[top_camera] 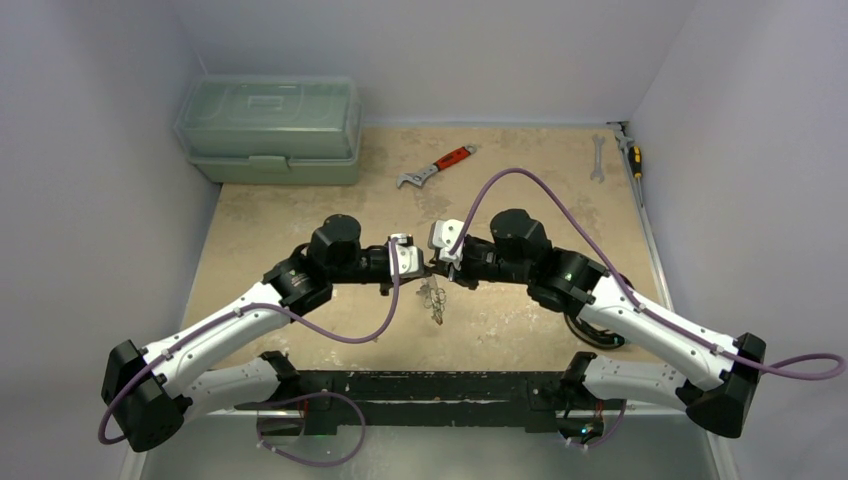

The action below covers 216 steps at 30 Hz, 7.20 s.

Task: Put the keys on the keyring

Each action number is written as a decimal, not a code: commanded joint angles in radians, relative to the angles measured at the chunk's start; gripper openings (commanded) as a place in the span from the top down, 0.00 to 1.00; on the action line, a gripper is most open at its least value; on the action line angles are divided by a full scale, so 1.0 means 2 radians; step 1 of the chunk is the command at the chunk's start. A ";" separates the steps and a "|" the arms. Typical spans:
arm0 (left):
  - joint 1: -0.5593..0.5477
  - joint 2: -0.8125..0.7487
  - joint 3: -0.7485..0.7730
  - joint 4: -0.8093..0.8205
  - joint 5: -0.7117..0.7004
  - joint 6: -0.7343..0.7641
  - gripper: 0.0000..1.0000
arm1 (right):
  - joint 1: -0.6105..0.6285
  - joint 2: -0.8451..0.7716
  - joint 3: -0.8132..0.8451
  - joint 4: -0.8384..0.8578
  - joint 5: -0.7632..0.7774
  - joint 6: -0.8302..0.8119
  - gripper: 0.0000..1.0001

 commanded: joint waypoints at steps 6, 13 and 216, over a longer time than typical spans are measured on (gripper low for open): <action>-0.003 -0.012 0.022 0.030 0.009 -0.005 1.00 | 0.002 -0.007 0.009 0.009 -0.015 0.003 0.78; -0.003 -0.012 0.021 0.030 0.007 -0.005 1.00 | 0.002 -0.020 0.002 0.012 -0.024 0.006 0.78; 0.019 -0.018 0.034 0.006 0.011 0.003 1.00 | 0.003 -0.014 0.013 0.028 0.021 -0.001 0.68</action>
